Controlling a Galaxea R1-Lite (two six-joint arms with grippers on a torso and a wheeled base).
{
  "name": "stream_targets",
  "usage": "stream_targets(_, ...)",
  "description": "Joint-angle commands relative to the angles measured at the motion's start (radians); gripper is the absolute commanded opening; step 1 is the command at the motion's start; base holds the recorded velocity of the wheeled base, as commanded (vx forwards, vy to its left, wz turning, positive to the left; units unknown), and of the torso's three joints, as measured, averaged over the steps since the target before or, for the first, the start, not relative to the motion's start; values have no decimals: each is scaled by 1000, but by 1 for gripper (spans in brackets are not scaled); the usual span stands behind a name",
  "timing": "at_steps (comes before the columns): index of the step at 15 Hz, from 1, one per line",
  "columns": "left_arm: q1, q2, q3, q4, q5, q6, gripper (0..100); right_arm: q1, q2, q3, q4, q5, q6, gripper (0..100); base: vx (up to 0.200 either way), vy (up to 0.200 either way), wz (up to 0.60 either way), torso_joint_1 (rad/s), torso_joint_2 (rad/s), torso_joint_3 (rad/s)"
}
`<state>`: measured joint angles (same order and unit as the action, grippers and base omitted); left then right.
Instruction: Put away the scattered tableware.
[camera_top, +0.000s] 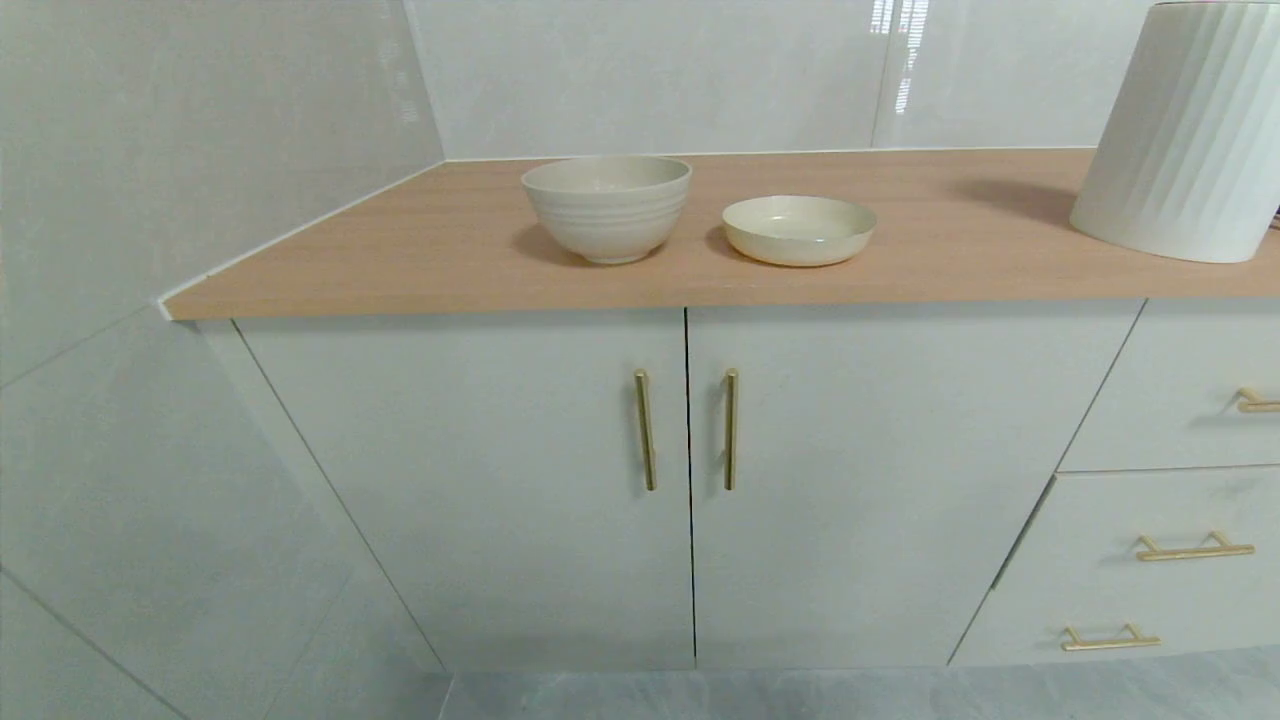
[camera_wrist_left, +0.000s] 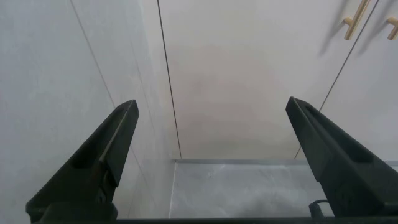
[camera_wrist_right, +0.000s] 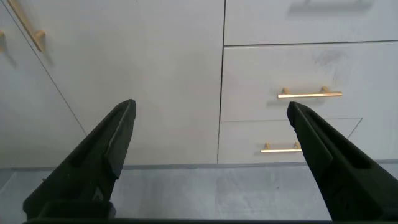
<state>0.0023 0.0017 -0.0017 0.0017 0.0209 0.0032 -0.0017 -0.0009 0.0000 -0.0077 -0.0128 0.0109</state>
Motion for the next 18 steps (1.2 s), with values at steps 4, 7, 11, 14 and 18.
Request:
stream_targets(4,1,1,0,0,1,0,100,55,200,-296,6,137,86,100,0,0,0,0,0,0)
stream_targets(7,1,1,0,0,1,0,100,91,559,-419,18,307,38,100,0,0,0,0,0,0)
stream_targets(11,1,1,0,0,1,0,100,249,1030,-643,5,430,47,100,0,0,0,0,0,0)
stream_targets(14,1,1,0,0,1,0,100,350,1268,-752,-127,432,60,100,0,0,0,0,0,0)
stream_targets(18,1,1,0,0,1,0,100,486,1585,-910,-365,428,161,100,0,0,0,0,0,0)
